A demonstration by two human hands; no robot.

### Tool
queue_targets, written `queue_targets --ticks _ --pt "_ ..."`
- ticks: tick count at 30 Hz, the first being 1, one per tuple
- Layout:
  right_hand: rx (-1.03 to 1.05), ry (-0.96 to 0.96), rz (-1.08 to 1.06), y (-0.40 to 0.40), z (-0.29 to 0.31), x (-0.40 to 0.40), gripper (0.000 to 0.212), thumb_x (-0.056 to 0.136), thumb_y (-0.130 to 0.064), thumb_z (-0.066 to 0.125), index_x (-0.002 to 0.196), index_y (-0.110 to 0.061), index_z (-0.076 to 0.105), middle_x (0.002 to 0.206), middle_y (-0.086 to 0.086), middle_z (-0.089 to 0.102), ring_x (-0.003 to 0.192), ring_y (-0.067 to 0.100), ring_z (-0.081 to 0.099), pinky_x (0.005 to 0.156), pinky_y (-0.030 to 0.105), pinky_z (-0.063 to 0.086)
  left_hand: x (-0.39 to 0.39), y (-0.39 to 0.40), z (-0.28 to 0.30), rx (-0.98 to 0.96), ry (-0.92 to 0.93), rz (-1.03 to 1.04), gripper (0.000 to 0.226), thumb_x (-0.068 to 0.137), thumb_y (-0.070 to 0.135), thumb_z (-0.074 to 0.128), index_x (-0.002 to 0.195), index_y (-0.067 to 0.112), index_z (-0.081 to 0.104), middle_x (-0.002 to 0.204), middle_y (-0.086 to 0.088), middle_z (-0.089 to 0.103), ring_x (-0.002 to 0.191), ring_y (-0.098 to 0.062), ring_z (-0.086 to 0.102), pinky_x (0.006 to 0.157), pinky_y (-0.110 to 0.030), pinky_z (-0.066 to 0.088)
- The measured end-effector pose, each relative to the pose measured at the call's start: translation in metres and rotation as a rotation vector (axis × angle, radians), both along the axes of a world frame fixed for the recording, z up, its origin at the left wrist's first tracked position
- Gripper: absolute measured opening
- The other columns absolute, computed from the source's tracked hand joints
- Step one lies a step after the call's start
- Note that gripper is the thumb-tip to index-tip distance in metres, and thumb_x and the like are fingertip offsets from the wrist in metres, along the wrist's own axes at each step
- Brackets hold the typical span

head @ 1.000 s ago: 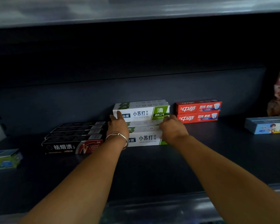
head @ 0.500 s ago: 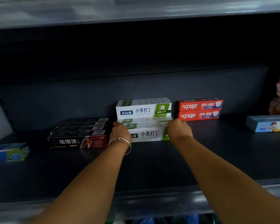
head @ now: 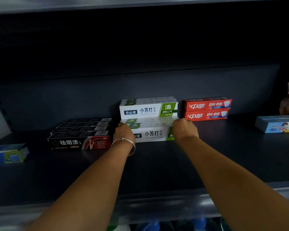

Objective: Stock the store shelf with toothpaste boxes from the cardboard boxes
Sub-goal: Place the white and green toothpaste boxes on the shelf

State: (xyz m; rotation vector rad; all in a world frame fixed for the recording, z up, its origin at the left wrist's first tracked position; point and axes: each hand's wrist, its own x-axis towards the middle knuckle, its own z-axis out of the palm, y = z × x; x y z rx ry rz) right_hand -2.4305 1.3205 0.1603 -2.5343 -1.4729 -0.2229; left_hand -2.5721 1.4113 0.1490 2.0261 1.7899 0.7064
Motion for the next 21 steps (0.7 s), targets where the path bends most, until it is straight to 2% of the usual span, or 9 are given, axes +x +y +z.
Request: queue_targets --ticks 5,9,12,15,21 --pt "0.009 0.006 -0.024 0.000 -0.001 -0.004 0.032 0.099 -0.010 0.038 0.129 -0.002 0.045 0.127 0.019 0.049 0.118 0.032 0.048 0.093 0.037 0.045 -0.004 -0.004 0.003 -0.007 -0.005 -0.003 0.041 0.091 -0.007 0.043 0.131 -0.005 0.034 0.132 -0.022 0.047 0.120 -0.035 0.050 0.095 -0.036 0.042" --pt "-0.023 -0.117 -0.040 -0.010 0.001 -0.012 0.039 0.096 -0.011 0.040 0.134 -0.004 0.041 0.133 0.019 0.045 0.123 0.035 0.043 0.099 0.042 0.039 -0.009 -0.015 0.005 -0.039 0.006 -0.008 0.049 0.090 -0.008 0.044 0.137 -0.004 0.027 0.135 -0.021 0.044 0.124 -0.036 0.045 0.099 -0.037 0.040" --pt "-0.034 -0.173 0.008 -0.027 0.008 -0.022 0.036 0.093 -0.007 0.045 0.128 -0.008 0.050 0.124 0.014 0.054 0.121 0.031 0.045 0.098 0.039 0.038 -0.019 -0.034 0.009 -0.020 0.046 -0.050 0.046 0.090 -0.004 0.048 0.133 -0.003 0.035 0.131 -0.021 0.049 0.119 -0.036 0.050 0.097 -0.038 0.043" --pt "-0.049 -0.162 0.099 -0.053 0.014 -0.039 0.038 0.090 -0.003 0.047 0.127 -0.013 0.053 0.123 0.012 0.056 0.119 0.030 0.048 0.097 0.038 0.039 -0.034 -0.064 0.016 0.034 0.129 -0.142 0.040 0.088 0.001 0.052 0.127 0.000 0.048 0.126 -0.019 0.056 0.113 -0.034 0.056 0.094 -0.037 0.047" --pt "-0.072 -0.158 0.183 -0.127 0.020 -0.078 0.041 0.089 -0.005 0.048 0.129 -0.015 0.052 0.127 0.013 0.053 0.117 0.031 0.052 0.095 0.037 0.042 -0.066 -0.147 0.024 0.156 0.179 -0.248 0.038 0.089 0.002 0.047 0.126 0.004 0.052 0.128 -0.018 0.054 0.116 -0.033 0.053 0.100 -0.035 0.044"
